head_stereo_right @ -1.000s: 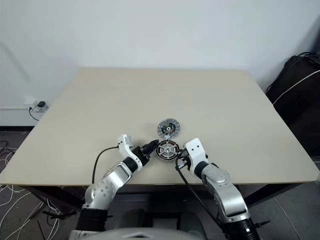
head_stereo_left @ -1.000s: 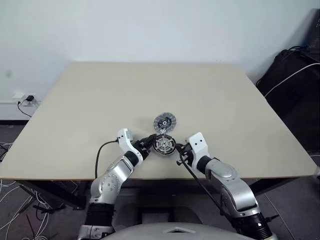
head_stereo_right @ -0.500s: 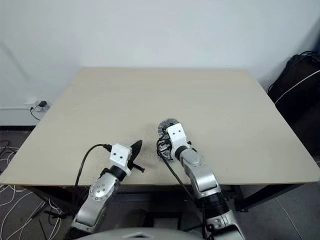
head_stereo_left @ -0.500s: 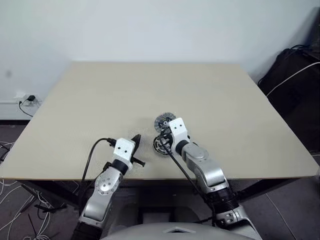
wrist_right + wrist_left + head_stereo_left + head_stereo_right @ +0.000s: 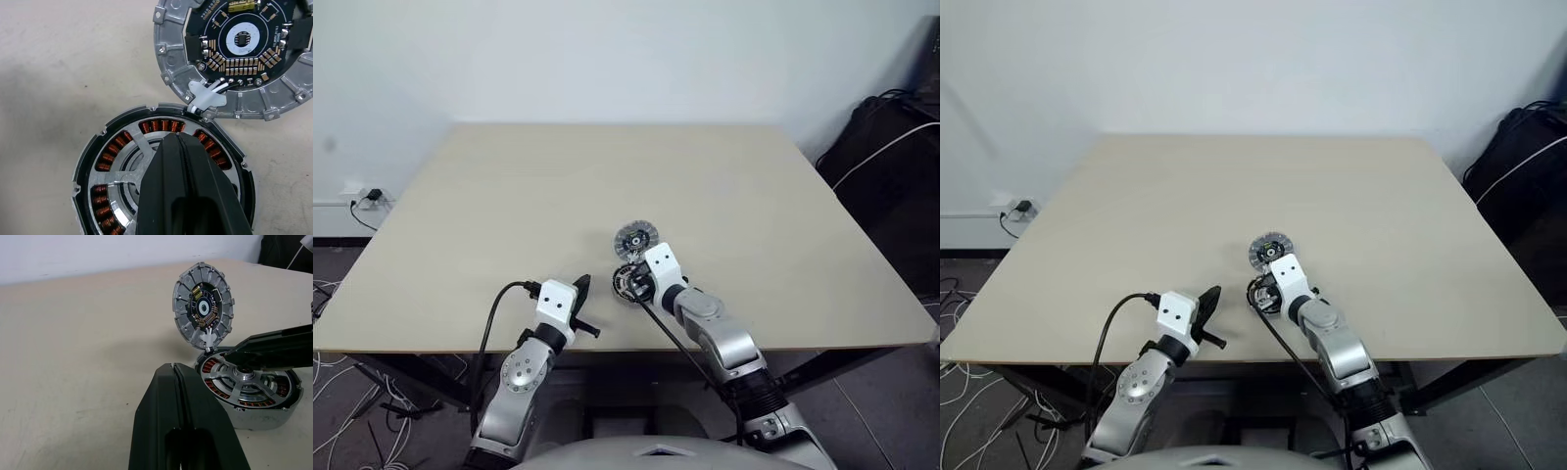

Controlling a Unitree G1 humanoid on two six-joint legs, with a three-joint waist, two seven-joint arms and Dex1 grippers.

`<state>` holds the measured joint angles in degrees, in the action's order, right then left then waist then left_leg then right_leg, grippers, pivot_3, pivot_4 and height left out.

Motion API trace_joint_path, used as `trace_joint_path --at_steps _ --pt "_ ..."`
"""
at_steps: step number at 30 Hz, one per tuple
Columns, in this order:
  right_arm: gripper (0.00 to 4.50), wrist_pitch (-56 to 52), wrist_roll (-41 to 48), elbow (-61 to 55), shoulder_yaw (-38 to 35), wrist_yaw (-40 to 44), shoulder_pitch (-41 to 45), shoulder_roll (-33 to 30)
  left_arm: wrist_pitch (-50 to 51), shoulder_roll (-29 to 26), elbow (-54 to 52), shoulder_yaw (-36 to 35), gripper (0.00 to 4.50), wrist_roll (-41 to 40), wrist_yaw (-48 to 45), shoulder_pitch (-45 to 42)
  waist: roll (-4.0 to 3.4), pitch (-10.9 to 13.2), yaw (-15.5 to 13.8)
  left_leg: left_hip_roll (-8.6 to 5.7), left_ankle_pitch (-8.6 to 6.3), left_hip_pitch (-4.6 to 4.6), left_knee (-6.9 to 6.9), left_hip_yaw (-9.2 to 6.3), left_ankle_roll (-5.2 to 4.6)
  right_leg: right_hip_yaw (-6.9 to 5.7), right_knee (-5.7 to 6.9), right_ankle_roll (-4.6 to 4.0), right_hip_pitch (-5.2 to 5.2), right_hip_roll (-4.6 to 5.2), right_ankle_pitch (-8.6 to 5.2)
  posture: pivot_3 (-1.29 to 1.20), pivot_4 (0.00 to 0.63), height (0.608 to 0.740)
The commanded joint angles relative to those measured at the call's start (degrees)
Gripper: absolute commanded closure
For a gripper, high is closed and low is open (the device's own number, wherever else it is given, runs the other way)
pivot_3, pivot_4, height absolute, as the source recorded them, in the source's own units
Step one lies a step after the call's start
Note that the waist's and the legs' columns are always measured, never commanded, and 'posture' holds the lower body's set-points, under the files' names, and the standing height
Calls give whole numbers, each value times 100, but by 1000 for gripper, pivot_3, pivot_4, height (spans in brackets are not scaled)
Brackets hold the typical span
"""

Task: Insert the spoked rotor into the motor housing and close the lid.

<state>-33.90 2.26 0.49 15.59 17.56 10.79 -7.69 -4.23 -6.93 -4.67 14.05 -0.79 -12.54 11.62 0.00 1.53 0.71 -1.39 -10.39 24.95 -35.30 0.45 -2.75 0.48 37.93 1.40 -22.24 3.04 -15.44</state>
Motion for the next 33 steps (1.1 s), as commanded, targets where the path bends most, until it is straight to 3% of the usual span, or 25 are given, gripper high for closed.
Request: trace_joint_path --at_steps 1,5,8,13,23,33 --pt "4500 -15 -116 -641 143 386 408 -351 -13 69 -134 7 4458 50 -3 -184 -2 1 -2 -1 1 1 -1 0 -1 -1 0 2 0 0 1 0 0 740" --pt "4500 -95 -300 -969 576 1248 832 -1242 4 120 -78 39 4458 75 -29 -278 -1 1 -7 -2 1 1 -18 0 -10 -4 -2 12 8 0 6 0 0 740" --pt "3938 -166 -318 -1014 844 1979 1126 -1863 16 160 -35 48 4500 73 -44 -315 1 1 -12 -2 0 -3 -23 -4 -12 -9 -8 13 20 1 5 0 0 740" --pt "2358 -158 -516 -993 1418 3092 1622 -2671 57 209 -14 32 4500 52 -36 -317 1 2 -15 -3 -2 -1 -28 -7 -15 -14 -11 13 24 6 5 0 0 740" --pt "2358 682 -1203 -419 2329 4601 2398 -3258 84 318 22 21 4500 77 41 -236 4 4 -36 -3 -3 -1 -34 -13 -17 -69 -14 18 30 45 8 0 0 740" --pt "2358 1279 -1700 302 2564 5049 2753 -2896 95 409 8 4 4500 51 100 -180 5 4 -45 -4 -3 -2 -40 -16 -16 -76 -9 22 31 49 11 0 0 740"
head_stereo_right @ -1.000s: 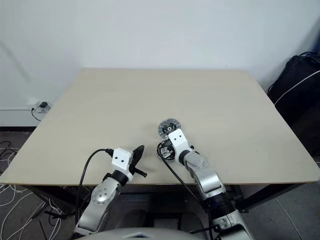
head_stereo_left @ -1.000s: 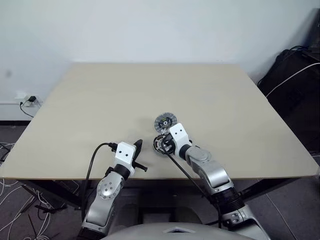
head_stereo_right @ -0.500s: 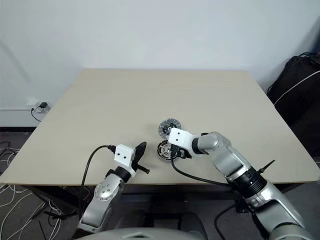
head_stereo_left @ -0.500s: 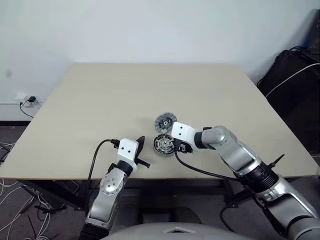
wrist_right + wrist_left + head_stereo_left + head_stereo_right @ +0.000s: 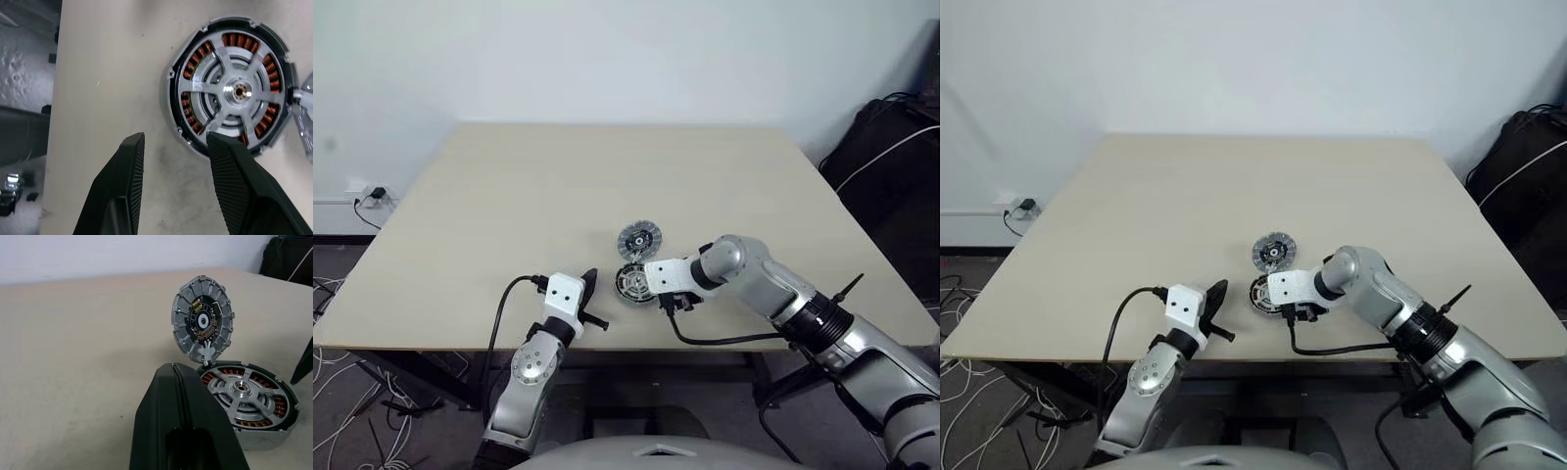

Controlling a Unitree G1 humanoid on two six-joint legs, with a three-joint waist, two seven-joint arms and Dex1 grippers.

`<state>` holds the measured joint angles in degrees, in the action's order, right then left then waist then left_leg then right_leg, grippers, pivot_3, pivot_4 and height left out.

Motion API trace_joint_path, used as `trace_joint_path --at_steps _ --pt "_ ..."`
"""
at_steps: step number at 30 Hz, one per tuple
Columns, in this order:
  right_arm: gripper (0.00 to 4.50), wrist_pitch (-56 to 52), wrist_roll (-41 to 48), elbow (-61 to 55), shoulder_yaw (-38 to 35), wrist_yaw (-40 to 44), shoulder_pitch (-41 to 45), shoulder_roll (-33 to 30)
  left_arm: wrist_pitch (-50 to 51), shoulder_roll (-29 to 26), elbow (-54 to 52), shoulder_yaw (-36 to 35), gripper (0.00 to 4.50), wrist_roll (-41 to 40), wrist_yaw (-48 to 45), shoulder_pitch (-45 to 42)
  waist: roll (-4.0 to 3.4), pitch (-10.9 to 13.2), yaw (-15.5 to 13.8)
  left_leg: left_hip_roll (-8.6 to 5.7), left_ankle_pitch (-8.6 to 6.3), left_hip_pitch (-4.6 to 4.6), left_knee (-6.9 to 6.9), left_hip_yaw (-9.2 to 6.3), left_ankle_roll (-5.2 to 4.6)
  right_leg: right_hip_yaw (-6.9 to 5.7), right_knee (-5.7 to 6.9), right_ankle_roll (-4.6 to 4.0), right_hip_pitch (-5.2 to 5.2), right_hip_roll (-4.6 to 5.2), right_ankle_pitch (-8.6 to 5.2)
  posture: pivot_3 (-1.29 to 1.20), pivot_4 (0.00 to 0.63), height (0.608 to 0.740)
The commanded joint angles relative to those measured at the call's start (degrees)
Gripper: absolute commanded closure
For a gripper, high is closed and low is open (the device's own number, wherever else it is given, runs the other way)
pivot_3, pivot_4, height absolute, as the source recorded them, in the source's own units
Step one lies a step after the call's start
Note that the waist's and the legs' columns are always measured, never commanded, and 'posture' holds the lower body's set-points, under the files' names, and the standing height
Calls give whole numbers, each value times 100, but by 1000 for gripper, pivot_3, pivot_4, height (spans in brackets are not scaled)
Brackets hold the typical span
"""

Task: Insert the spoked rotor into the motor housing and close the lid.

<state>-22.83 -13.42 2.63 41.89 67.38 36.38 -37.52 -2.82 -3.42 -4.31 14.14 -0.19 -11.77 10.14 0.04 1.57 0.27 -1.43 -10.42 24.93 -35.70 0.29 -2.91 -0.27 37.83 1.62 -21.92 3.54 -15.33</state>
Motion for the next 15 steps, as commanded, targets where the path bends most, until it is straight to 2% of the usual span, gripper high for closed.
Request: trace_joint_path --at_steps 1,14,15 --pt "2358 215 -157 127 -73 98 209 119 -47 65 -30 -9 4500 -11 29 -27 0 0 -2 0 0 0 0 0 0 -1 0 0 0 0 0 0 0 740" --pt "2358 771 -685 787 71 406 286 517 -61 122 -51 -124 4500 -17 115 15 -1 -1 -56 -1 0 1 -3 -1 0 -1 1 1 0 0 1 0 0 740" --pt "2533 800 -726 837 67 406 281 538 -66 135 -51 -135 4500 -15 128 18 -2 -2 -57 -1 0 1 -3 -1 0 -2 1 1 0 0 1 0 0 740"
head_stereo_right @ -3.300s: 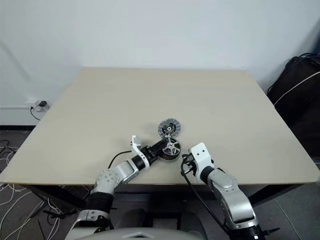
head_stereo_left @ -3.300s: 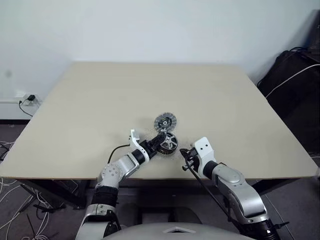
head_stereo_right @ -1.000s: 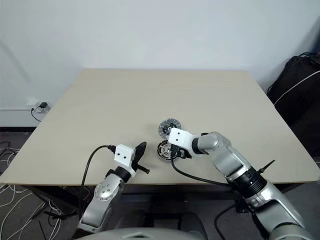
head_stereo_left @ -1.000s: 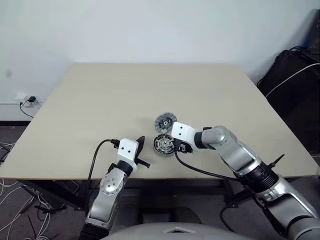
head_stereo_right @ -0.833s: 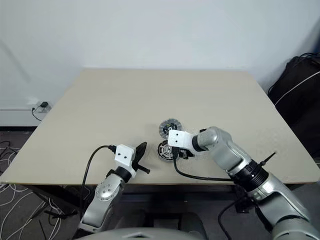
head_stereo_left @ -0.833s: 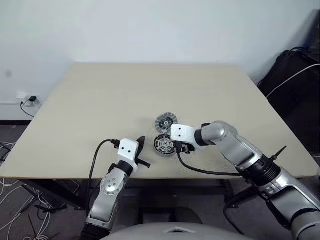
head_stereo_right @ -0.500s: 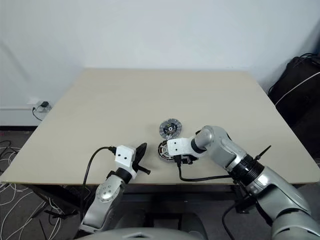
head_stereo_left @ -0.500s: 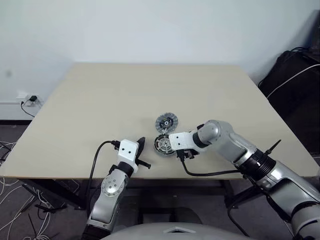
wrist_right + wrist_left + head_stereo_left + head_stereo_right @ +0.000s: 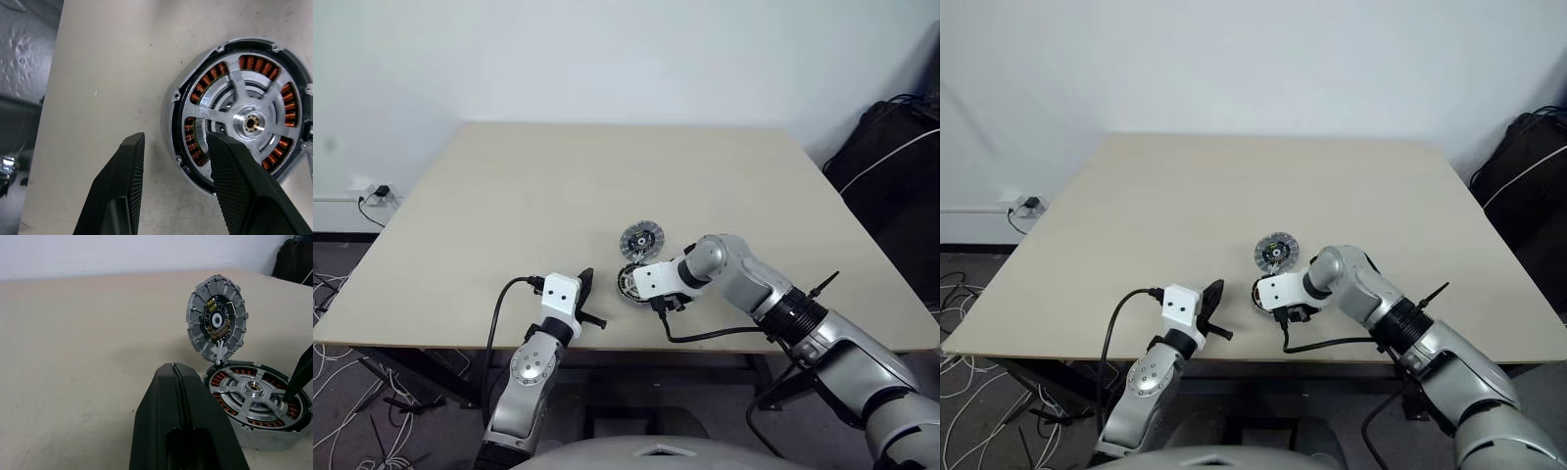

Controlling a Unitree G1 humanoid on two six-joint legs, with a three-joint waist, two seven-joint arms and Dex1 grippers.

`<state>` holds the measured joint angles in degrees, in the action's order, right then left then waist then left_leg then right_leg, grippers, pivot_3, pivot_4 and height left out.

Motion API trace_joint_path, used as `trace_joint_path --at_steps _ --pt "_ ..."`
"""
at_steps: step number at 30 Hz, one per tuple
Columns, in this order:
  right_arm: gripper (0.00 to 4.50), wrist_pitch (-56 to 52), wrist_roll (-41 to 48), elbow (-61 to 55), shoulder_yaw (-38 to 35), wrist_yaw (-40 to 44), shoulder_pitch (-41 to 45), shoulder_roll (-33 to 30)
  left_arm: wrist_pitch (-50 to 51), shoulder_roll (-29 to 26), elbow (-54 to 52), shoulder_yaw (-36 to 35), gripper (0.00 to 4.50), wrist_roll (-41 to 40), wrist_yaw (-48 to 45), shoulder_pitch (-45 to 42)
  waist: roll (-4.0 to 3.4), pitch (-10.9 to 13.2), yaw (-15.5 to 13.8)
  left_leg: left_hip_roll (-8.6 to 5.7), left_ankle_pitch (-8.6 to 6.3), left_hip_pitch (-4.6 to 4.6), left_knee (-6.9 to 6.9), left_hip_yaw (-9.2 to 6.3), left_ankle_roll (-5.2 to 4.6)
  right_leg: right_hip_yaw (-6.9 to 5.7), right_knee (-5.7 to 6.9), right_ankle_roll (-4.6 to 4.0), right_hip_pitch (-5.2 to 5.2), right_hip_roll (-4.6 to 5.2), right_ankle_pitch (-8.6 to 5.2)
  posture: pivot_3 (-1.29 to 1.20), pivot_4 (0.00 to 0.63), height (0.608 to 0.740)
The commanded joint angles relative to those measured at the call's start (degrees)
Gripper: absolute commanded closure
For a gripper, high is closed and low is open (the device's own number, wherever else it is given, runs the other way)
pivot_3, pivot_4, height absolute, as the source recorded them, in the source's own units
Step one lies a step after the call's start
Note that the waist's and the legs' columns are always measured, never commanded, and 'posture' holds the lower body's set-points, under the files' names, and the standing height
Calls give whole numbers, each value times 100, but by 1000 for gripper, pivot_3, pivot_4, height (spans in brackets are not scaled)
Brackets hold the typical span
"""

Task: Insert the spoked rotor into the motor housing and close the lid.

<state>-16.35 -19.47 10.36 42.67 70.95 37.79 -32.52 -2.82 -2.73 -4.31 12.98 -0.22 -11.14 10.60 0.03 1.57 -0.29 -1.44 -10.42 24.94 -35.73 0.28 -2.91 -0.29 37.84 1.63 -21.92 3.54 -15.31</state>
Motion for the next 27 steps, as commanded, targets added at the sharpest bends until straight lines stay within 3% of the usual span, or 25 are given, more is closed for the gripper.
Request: trace_joint_path --at_steps 1,7,16,20,27 --pt "2731 179 -162 118 -12 44 138 58 -72 79 -49 -30 4500 -13 76 -24 -1 -1 -1 0 0 0 0 0 0 1 0 0 0 0 0 0 0 740" --pt "4394 264 -304 348 -99 -9 109 145 -88 107 -34 -40 4500 -12 130 -24 -1 -5 -1 1 0 -10 0 -2 0 -2 4 0 9 -1 0 0 0 740" --pt "4423 -190 -84 16 -540 -126 -103 167 -92 139 27 8 4500 -9 132 -38 -2 -5 -8 2 0 -23 -6 -2 1 -50 7 12 20 35 8 0 0 740" --pt "4423 -1481 287 -882 -1105 -198 -442 271 -112 171 78 22 4500 -9 131 -27 -3 -4 -64 1 0 -12 -6 -2 1 -53 7 11 9 38 9 0 0 740" --pt "4423 -4792 748 -2676 -1796 -800 -1028 771 -121 240 184 40 4500 -30 109 -1 -5 -6 -106 1 0 65 -21 -3 1 -47 12 9 -69 38 10 0 0 740"
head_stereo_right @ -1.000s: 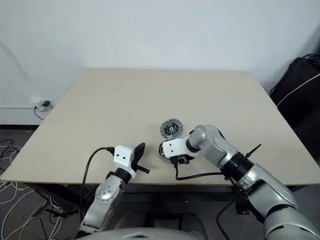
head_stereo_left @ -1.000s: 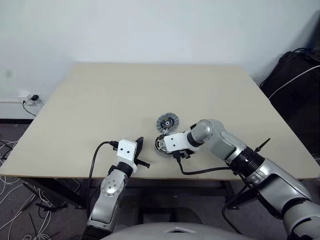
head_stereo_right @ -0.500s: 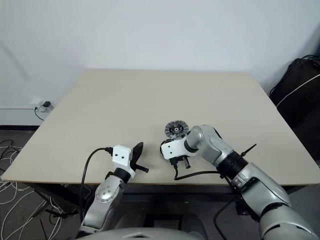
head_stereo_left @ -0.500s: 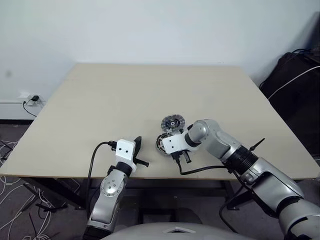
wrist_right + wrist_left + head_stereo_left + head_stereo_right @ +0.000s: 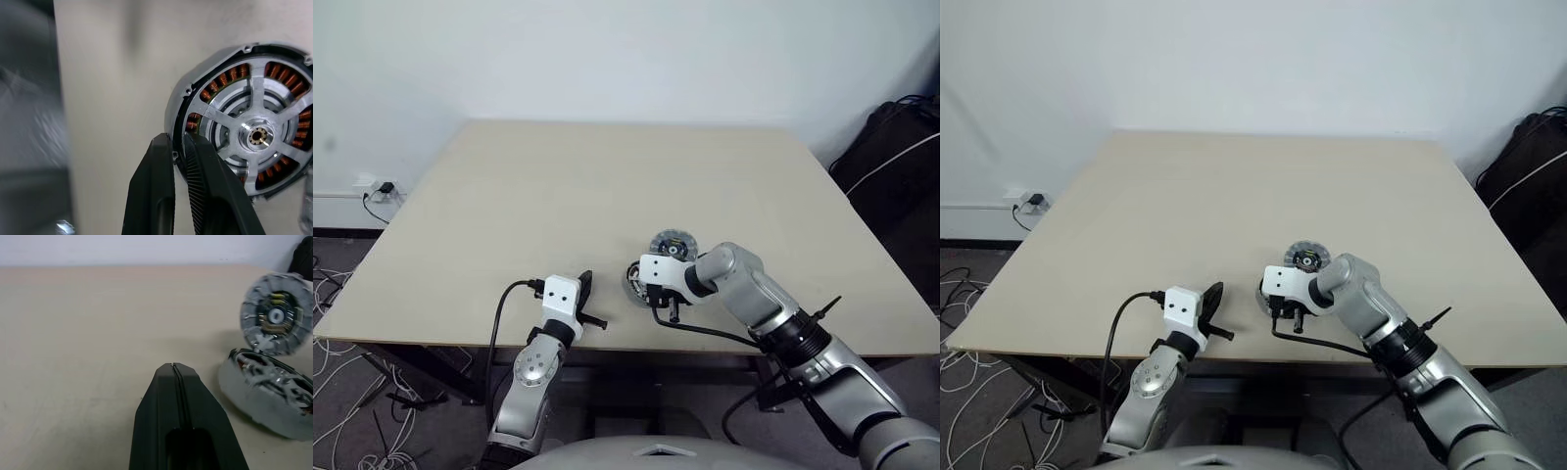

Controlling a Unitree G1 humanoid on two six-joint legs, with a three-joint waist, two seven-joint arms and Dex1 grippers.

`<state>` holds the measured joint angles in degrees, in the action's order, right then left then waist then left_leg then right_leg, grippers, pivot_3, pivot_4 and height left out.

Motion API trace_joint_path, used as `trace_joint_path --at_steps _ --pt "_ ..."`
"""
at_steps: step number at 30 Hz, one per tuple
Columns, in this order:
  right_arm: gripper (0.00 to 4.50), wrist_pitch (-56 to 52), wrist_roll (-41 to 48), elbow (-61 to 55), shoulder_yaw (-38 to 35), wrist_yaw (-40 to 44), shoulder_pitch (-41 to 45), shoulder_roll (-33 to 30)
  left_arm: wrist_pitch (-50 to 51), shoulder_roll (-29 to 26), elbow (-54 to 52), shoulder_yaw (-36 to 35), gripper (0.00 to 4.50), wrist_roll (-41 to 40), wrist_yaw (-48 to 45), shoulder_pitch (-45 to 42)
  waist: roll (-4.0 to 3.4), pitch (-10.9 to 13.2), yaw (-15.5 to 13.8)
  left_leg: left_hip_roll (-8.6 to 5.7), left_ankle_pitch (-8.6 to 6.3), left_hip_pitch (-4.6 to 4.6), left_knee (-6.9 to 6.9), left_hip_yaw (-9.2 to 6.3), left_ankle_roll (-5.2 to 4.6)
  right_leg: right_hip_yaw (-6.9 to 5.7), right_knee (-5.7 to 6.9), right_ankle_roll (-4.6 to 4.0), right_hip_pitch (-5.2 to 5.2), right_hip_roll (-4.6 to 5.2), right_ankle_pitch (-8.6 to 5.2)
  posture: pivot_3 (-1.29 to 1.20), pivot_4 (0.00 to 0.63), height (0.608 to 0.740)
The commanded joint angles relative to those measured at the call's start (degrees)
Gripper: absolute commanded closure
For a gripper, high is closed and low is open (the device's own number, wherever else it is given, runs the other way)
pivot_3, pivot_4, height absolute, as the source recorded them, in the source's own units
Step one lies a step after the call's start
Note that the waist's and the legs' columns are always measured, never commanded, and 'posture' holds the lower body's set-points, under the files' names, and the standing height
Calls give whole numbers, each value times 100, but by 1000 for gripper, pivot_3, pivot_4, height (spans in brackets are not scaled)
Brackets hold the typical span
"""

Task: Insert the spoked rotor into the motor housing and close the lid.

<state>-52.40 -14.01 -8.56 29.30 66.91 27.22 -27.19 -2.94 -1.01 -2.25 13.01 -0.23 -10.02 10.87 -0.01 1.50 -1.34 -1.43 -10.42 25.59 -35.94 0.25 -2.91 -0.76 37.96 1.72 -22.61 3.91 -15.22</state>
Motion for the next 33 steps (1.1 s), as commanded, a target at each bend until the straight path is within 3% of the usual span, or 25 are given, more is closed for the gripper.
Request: trace_joint_path --at_steps 1,6,10,17,26,33 --pt "4423 -1605 269 -935 -529 -548 8 349 -109 71 -8 37 4500 -28 -11 -31 0 0 1 0 0 0 0 0 0 1 0 0 0 0 0 0 0 740" --pt "4423 -3196 627 -1489 -732 -1337 31 833 -74 60 23 23 4500 -37 -66 -62 -1 0 9 -4 -2 0 0 0 -2 -16 2 0 1 19 2 0 0 740" --pt "4423 -3960 874 -1285 -1074 -2047 217 1433 -53 54 41 26 4500 -40 -90 -90 -1 0 37 -6 -2 0 0 1 -2 -61 2 5 0 44 7 0 0 740" --pt "4423 -3750 829 363 -1991 -3551 639 2382 -35 71 42 31 4500 -24 -82 -55 -9 -6 49 -7 -1 0 0 0 -1 -84 8 10 -1 47 13 0 0 740" --pt "4423 -2954 1193 1651 -2153 -4324 895 2637 -29 63 7 -8 4500 -18 -28 26 -35 -26 40 -16 0 -3 -1 3 -3 -99 6 20 6 50 23 0 0 740" --pt "2159 -2614 1446 1465 -1945 -4620 843 2681 -13 34 -21 -28 4500 -38 -37 27 -48 -28 62 -14 0 -4 -1 2 -4 -105 6 37 5 50 43 0 0 740"
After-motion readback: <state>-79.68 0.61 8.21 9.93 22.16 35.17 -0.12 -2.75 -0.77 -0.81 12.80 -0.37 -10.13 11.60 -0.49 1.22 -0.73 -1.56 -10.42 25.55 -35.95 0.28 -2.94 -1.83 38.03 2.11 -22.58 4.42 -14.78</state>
